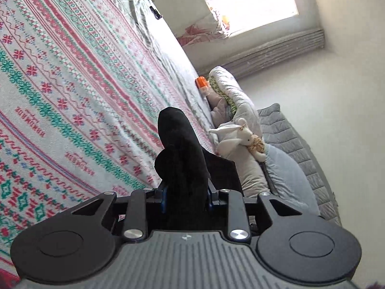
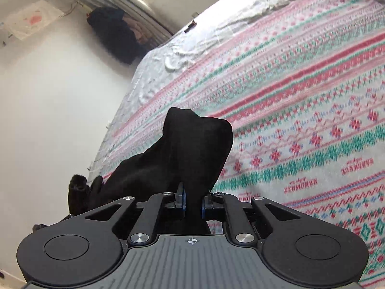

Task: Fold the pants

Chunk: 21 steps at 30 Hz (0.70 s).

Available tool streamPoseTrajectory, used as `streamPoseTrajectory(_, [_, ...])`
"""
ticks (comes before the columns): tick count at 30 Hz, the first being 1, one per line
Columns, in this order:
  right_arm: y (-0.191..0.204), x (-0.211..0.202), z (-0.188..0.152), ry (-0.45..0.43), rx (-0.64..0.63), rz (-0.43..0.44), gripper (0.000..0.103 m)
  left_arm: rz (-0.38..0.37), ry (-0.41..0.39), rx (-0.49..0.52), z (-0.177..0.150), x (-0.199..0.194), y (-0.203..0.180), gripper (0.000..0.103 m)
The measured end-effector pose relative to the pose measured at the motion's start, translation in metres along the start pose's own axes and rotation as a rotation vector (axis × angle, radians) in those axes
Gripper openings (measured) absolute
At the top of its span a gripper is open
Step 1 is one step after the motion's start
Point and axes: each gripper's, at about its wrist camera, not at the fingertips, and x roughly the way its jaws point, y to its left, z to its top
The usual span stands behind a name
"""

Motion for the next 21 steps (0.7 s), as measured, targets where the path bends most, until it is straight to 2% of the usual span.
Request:
streamPoseTrajectory(2, [-0.003, -0.002, 0.013, -0.046, -0.011, -0.001, 0.011, -0.022, -0.036, 0.001, -0.001, 0.010, -0.003, 0.051])
streamPoseTrajectory(5, [-0.008, 0.004, 0.025, -0.091, -0.022, -0.004, 0.011, -0.010, -0.078, 0.073, 0.000, 0.024, -0.011, 0.052])
streamPoseTrajectory(6, [-0.009, 0.008, 0.026, -0.096, -0.034, -0.014, 0.012, 0.016, -0.086, 0.097, 0.000, 0.028, -0.010, 0.052])
streamPoseTrajectory(8, [-0.014, 0.019, 0.025, -0.081, -0.060, -0.046, 0.016, 0.136, -0.093, 0.127, 0.002, 0.036, -0.004, 0.057])
streamPoseTrajectory(10, [-0.020, 0.025, 0.021, -0.072, -0.075, -0.132, 0.024, 0.279, -0.116, 0.148, 0.001, 0.039, 0.001, 0.057])
streamPoseTrajectory(11, [-0.021, 0.027, 0.019, -0.072, -0.086, -0.182, 0.033, 0.320, -0.118, 0.153, 0.003, 0.034, 0.005, 0.058])
streamPoseTrajectory(12, [-0.023, 0.026, 0.017, -0.074, -0.094, -0.213, 0.039, 0.337, -0.119, 0.147, 0.005, 0.030, 0.007, 0.059])
streamPoseTrajectory(16, [-0.023, 0.014, 0.015, -0.067, -0.085, -0.190, 0.047, 0.375, -0.137, 0.159, 0.012, 0.014, -0.008, 0.075])
streamPoseTrajectory(18, [-0.019, 0.007, 0.012, -0.064, -0.091, -0.197, 0.053, 0.404, -0.123, 0.186, 0.010, 0.006, -0.018, 0.077])
streamPoseTrajectory(21, [-0.011, -0.001, 0.006, -0.057, -0.117, -0.225, 0.054, 0.445, -0.086, 0.219, 0.002, -0.001, -0.032, 0.083])
